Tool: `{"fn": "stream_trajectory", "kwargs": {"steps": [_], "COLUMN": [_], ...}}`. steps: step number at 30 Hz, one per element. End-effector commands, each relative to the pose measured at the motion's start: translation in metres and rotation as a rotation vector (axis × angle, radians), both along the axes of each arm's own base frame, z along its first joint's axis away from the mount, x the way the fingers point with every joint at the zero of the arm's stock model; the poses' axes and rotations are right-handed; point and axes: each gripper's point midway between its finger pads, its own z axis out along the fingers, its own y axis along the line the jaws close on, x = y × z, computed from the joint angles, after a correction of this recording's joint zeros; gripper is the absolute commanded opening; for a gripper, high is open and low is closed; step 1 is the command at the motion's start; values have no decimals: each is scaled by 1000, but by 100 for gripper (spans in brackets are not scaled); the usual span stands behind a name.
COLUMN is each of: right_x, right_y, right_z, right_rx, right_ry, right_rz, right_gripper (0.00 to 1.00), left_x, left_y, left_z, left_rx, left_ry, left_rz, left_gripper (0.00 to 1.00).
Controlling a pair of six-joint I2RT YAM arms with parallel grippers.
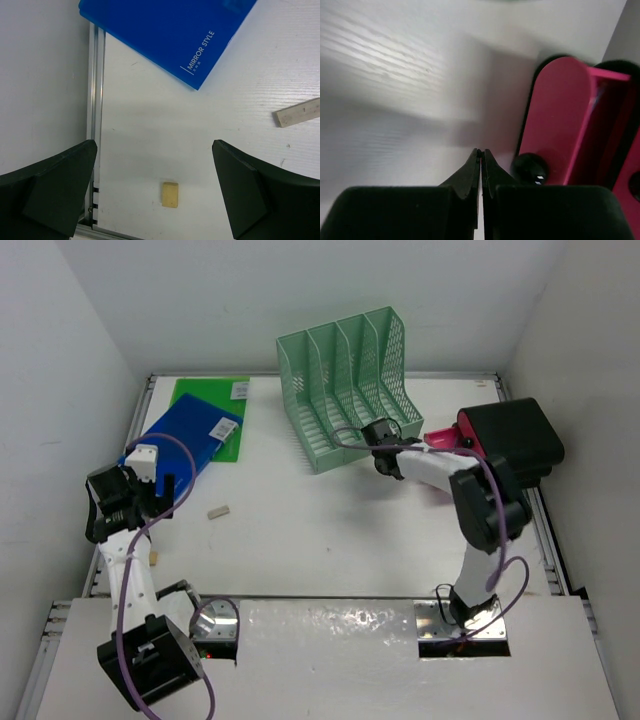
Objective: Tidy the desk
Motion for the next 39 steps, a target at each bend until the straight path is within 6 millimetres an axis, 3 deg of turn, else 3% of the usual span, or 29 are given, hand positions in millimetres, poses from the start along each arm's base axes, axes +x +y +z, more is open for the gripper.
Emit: {"fn": "stream_trajectory", "kwargs": {"steps": [1, 8, 13, 23, 27, 31, 33, 36, 37, 39], "right_x": [3, 14, 11, 10, 17, 20, 18, 24, 19, 21], "right_y": [-25, -37, -73, -117, -128, -122, -106, -63, -45, -38], "right_z": [8, 14, 26, 48, 46, 49, 50, 63, 59, 58], "right_rx": [-172, -239, -247, -211, -215, -209, -215, -234, -238, -262], "right_ry": [11, -21, -30, -104, -100, -81, -97, -175, -179, -202], "right_rz": [-89, -127, -219, -316, -335, -319, -273, -103, -40, -14], "right_gripper": [0, 0, 0, 0, 0, 0, 0, 0, 8, 21], "left_x": [6, 5, 5, 7, 6, 5, 5, 7, 7, 7], "left_y": [4, 4, 6, 8, 9, 11, 11, 11, 11, 10], "left_z": [12, 11, 12, 10, 9, 7, 4, 3, 2, 0], "left_rx": [23, 25, 37, 40, 49, 62, 57, 51, 49, 42], "left_ry": [-57, -54, -54, -52, -52, -49, -43, -42, -41, -37], "left_rz": [1, 4, 5, 9, 10, 14, 15, 15, 14, 18], "left_gripper": [100, 100, 100, 100, 100, 100, 100, 100, 100, 100]}}
